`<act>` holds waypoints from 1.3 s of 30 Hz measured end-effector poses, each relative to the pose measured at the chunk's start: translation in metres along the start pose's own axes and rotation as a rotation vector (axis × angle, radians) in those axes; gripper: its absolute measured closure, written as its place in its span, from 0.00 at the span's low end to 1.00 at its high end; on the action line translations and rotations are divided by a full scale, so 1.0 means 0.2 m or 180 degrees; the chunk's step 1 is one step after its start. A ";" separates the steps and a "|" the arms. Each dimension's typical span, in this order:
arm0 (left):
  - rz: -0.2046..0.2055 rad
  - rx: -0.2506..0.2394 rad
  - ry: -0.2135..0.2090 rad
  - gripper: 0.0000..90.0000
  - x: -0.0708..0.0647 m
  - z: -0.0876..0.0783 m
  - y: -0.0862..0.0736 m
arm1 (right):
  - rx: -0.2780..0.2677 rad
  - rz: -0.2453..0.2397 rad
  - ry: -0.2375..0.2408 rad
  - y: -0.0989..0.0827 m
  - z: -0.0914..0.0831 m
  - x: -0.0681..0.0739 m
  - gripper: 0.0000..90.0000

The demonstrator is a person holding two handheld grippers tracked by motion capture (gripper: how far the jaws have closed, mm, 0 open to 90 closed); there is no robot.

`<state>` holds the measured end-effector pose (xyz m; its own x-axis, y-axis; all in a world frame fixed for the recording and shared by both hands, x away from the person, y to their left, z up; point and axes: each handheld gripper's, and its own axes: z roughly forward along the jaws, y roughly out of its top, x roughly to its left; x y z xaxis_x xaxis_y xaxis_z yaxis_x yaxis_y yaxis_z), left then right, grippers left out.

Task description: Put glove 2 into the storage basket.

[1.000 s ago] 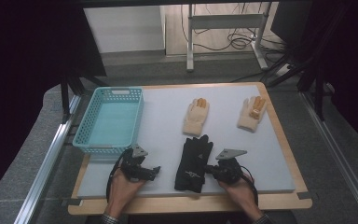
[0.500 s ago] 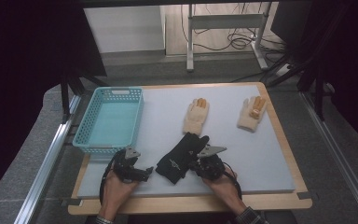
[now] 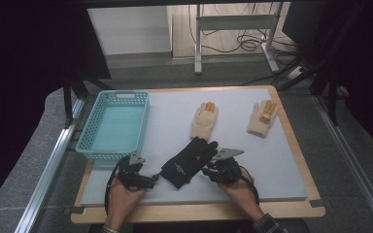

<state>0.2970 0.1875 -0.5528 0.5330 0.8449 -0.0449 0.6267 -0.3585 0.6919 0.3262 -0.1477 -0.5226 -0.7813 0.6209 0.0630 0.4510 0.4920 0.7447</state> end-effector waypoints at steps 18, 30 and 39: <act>0.0000 -0.0006 0.0000 0.01 0.00 0.00 0.00 | -0.0029 0.0331 -0.0926 -0.19 -0.24 -0.40 0.30; -0.0003 0.0003 -0.0007 0.01 0.00 0.00 0.00 | 0.0050 0.0434 -0.1009 -0.24 -0.25 -0.47 0.21; -0.0011 0.0014 -0.0020 0.02 0.00 -0.01 0.00 | 0.0040 0.0418 -0.1026 -0.24 -0.25 -0.46 0.20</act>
<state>0.2967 0.1887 -0.5514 0.5344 0.8436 -0.0518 0.6310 -0.3574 0.6885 0.3550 -0.2590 -0.5315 -0.5406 0.8393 -0.0568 0.5455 0.4012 0.7358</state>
